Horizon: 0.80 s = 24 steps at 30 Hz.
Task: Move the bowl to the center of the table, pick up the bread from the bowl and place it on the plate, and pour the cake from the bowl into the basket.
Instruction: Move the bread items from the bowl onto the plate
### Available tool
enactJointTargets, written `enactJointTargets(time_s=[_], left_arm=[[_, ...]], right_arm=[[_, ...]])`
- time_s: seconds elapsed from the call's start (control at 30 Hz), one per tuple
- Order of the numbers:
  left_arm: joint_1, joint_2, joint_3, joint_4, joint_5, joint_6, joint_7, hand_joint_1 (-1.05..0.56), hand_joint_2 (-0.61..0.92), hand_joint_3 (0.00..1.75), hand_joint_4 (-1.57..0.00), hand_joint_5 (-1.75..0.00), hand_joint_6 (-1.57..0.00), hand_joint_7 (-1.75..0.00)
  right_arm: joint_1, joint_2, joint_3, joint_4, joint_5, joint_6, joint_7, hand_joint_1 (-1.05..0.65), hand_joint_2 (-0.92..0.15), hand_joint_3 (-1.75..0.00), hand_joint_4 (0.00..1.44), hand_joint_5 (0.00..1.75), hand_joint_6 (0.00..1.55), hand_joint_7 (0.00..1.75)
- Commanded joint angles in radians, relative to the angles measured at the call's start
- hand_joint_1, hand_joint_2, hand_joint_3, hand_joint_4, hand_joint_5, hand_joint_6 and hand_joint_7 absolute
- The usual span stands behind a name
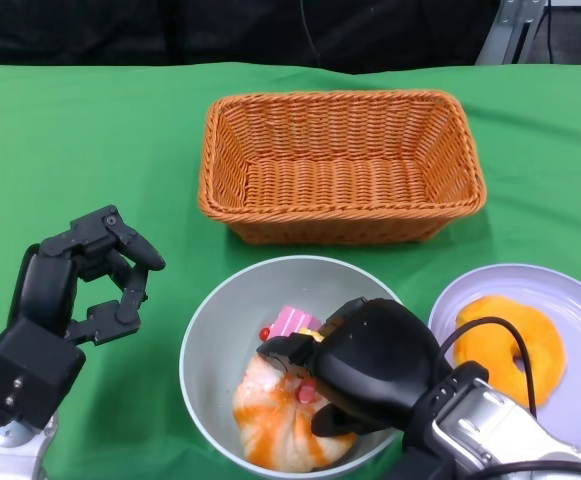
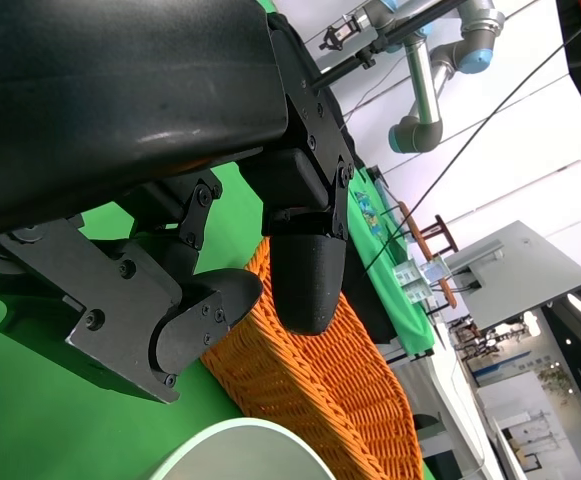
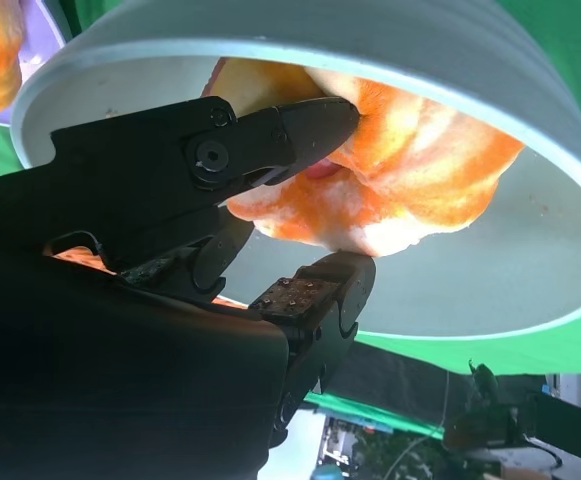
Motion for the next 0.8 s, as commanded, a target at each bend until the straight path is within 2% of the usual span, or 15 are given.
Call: enactJointTargets(time_s=[0.03,0.27,0.73,0.77,0.8], left_arm=[[0.005,0.01,0.006,0.006,-0.011,-0.009,-0.001,-0.01,0.57,1.11,-0.81,-1.58,-0.8,-1.38],[0.008,0.01,0.007,-0.001,-0.009,-0.006,0.004,-0.01,0.58,1.11,-0.8,-1.59,-0.8,-1.38],[0.008,0.01,0.007,-0.001,-0.009,-0.006,0.004,-0.01,0.58,1.11,-0.8,-1.59,-0.8,-1.38],[0.008,0.01,0.006,0.001,-0.008,-0.01,0.004,-0.01,0.58,1.11,-0.8,-1.59,-0.8,-1.38],[0.008,0.01,0.005,0.003,-0.007,-0.014,0.004,-0.01,0.57,1.12,-0.8,-1.6,-0.79,-1.4]], right_arm=[[0.007,0.002,0.022,0.051,0.018,-0.001,0.037,-0.58,-0.92,-0.03,0.79,0.12,0.65,0.01],[-0.003,0.0,0.028,0.092,0.041,-0.019,0.014,-0.47,-0.92,-0.06,0.84,0.15,0.71,0.03],[-0.009,-0.004,0.034,0.096,0.049,-0.017,0.008,-0.46,-0.92,-0.07,0.84,0.15,0.71,0.03],[-0.004,0.012,0.024,0.143,0.078,-0.036,-0.046,-0.46,-0.92,-0.07,0.84,0.15,0.71,0.02],[-0.001,0.024,0.016,0.179,0.101,-0.052,-0.089,-0.36,-0.92,-0.04,0.77,0.57,0.79,0.15]])
